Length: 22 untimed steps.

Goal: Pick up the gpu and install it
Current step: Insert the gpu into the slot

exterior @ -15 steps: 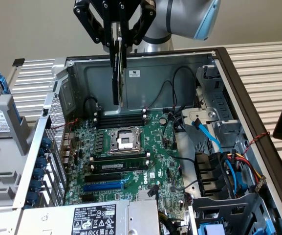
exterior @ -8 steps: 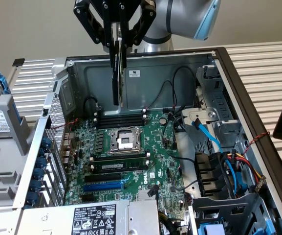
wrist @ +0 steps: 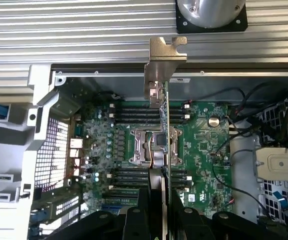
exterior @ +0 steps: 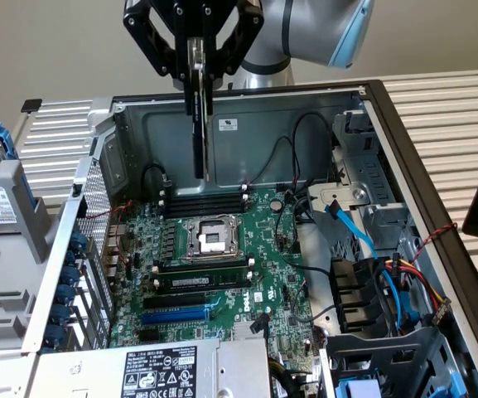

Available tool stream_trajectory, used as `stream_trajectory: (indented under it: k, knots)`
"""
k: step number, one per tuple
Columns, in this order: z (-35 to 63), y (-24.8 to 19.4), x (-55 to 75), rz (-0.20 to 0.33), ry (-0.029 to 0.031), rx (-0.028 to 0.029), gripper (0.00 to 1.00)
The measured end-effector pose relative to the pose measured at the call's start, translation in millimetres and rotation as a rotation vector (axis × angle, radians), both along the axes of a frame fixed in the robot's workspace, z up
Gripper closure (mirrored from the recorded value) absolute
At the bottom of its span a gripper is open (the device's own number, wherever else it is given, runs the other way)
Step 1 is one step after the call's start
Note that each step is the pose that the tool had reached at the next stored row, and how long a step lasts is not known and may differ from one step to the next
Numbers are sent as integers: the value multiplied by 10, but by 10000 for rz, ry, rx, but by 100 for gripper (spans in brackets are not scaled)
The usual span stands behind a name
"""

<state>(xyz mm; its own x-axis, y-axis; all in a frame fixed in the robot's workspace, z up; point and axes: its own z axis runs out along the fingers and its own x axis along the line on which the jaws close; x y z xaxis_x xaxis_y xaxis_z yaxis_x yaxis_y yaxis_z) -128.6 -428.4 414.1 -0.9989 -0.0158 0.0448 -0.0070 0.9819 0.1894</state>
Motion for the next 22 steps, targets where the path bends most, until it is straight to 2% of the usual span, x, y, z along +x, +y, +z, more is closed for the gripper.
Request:
stream_trajectory:
  k: [5, 13, 22]
  knots:
    - [-4, 0, 0, 894, -6, -1, 73]
    - [-8, 0, 0, 2371, -158, -6, 73]
    - [-14, 0, 0, 3994, -220, 32, 73]
